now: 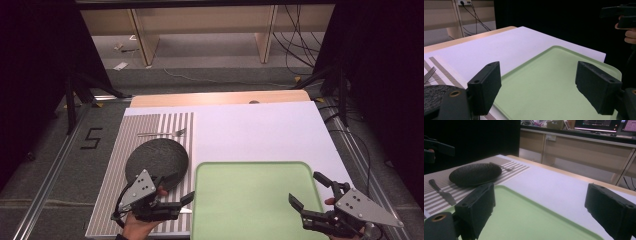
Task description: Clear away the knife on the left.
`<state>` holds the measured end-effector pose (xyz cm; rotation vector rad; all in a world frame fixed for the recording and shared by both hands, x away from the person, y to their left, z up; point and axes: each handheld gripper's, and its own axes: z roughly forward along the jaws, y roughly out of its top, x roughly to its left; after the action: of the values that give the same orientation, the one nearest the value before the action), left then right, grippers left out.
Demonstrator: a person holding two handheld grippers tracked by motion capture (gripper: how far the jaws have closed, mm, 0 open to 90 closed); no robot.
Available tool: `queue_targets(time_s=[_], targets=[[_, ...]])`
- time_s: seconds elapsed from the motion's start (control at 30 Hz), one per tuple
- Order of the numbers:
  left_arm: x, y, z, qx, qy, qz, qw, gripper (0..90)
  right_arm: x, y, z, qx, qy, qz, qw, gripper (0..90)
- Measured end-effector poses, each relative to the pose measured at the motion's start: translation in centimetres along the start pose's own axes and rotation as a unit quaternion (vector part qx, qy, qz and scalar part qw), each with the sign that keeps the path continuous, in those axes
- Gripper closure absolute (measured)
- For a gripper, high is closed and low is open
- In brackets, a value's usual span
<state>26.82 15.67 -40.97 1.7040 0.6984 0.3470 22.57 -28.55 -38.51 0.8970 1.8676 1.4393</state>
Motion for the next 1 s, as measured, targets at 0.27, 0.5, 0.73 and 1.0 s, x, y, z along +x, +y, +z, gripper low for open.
queue_targets(time_s=[0.27,0.5,0.73,1.0], targets=[[0.0,0.1,0.1,0.012,0.000,0.002,0.9999,20.6,0.0,0.0,0.0,0.001,0.000,-0.001,1.0000,10.4],[0.3,0.5,0.2,0.077,-0.012,0.009,0.9969,22.8,0.0,0.0,0.0,0.004,0.000,-0.001,1.0000,10.6],[0.1,1.0,0.4,0.139,-0.009,0.047,0.9891,22.2,0.0,0.0,0.0,0.004,-0.001,-0.001,1.0000,10.7],[1.0,1.3,-0.6,0.214,-0.004,0.077,0.9737,22.9,0.0,0.0,0.1,0.006,-0.001,-0.002,1.0000,10.8]])
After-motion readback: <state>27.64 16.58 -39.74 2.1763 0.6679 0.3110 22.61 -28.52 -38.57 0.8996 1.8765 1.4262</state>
